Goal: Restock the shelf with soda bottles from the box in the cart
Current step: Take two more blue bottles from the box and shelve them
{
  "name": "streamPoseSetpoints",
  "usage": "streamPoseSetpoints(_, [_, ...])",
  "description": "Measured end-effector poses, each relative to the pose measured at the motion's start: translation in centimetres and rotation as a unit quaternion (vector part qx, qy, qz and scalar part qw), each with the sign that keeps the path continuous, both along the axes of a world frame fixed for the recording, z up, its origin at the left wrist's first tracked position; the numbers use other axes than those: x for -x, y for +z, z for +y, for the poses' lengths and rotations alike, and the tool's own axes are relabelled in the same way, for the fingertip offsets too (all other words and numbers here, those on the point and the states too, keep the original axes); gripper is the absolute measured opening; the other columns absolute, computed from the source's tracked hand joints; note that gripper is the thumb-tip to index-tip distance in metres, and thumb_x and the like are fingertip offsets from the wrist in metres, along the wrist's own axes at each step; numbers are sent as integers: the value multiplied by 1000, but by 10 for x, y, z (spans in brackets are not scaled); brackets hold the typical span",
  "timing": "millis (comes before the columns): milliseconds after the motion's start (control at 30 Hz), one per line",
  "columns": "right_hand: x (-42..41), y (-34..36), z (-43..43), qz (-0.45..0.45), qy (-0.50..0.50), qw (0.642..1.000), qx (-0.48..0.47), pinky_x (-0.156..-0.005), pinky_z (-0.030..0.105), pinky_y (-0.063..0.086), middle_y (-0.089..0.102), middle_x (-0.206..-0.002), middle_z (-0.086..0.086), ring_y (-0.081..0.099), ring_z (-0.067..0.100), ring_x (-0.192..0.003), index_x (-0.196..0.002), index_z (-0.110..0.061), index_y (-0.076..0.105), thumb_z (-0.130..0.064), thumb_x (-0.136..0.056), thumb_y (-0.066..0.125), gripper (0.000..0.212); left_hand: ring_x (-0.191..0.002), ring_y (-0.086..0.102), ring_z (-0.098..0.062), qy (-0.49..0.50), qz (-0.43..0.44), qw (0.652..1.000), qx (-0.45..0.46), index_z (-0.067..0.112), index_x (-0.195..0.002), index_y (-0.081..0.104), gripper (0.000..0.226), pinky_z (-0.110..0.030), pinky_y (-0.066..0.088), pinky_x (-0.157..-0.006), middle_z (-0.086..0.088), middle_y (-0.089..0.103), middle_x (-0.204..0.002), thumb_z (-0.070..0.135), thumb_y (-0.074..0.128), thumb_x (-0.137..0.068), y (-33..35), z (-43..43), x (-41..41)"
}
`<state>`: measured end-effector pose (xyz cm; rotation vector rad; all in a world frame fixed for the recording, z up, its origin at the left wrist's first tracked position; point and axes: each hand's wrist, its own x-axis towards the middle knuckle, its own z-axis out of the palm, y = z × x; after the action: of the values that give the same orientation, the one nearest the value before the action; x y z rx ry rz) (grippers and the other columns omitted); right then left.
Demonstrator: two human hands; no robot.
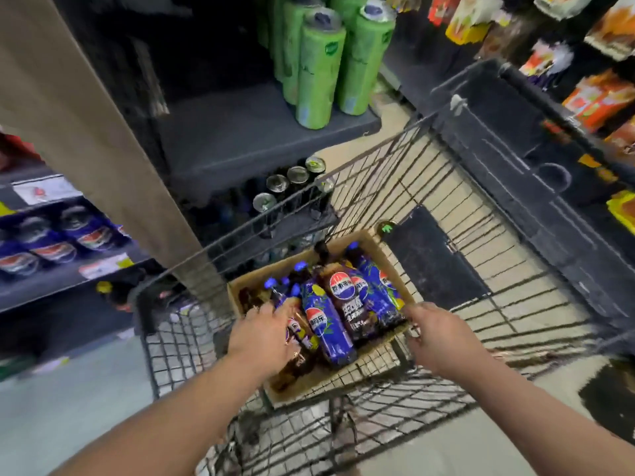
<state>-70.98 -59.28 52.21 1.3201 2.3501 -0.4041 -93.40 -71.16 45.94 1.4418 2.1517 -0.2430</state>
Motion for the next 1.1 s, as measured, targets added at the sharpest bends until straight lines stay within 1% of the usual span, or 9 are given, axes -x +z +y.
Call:
streamPoseSetpoints(100, [0,-31,39,-25,50,998,36,-93,33,44,55,-125,3,54,25,-115,-128,-23,47,-34,-85,51,45,-126,42,-29,96,-31,994,46,19,-143,21,82,-44,41,-101,-7,38,-140,58,55,-79,-27,15,-21])
streamPoseSetpoints(233, [0,-68,79,-61,105,991,64,-93,34,42,53,-125,5,54,27,-116,-129,-24,44,-32,-87,51,44,-124,46,-31,258,-131,955,70,13,-136,31,86,-42,42,-101,-10,41,-138,56,68,-71,-66,37,-53])
streamPoseSetpoints(433, [-3,-118,111,-50,106,988,101,-100,35,40,46,-136,2,49,25,-121,-135,-24,38,-29,-88,51,49,-113,57,-24,462,-295,836,9,12,-133,37,86,-33,44,-99,-6,59,-125,32,83,-63,-118,58,-81])
streamPoseSetpoints(533, [-3,-137,116,-41,91,987,124,-100,36,42,47,-135,3,50,24,-120,-136,-22,37,-28,-88,53,51,-102,60,-20,545,-358,758,-25,12,-131,38,84,-32,47,-94,-4,62,-116,15,84,-62,-137,65,-88])
streamPoseSetpoints(667, [-2,-162,117,2,21,987,162,-102,39,43,42,-140,5,48,24,-123,-141,-20,31,-33,-90,53,57,-104,61,-23,613,-395,682,-49,18,-119,39,80,-42,50,-94,-4,61,-116,11,87,-56,-157,65,-95])
streamPoseSetpoints(800, [4,-181,114,59,-75,975,201,-104,40,42,40,-142,6,46,23,-125,-144,-18,27,-41,-89,54,65,-96,62,-23,661,-412,625,-47,17,-111,39,70,-36,52,-79,-4,61,-107,5,84,-59,-165,64,-98])
streamPoseSetpoints(933, [9,-196,114,95,-138,963,212,-102,43,43,48,-135,7,48,24,-122,-138,-15,38,-52,-79,63,74,-90,65,-24,688,-445,571,-51,11,-112,46,66,-37,55,-70,-6,64,-99,3,84,-59,-169,62,-100])
streamPoseSetpoints(1033, [14,-203,118,102,-174,956,213,-96,45,48,54,-125,6,55,24,-113,-130,-16,45,-55,-73,66,73,-93,67,-26,691,-472,546,-55,11,-117,48,74,-44,56,-80,-8,68,-104,9,87,-54,-173,59,-100])
streamPoseSetpoints(1100, [15,-209,124,100,-186,950,231,-92,45,51,56,-120,6,59,23,-105,-128,-18,49,-55,-70,69,72,-95,66,-25,683,-474,553,-60,13,-118,48,72,-42,56,-79,-6,67,-107,12,86,-57,-172,58,-100])
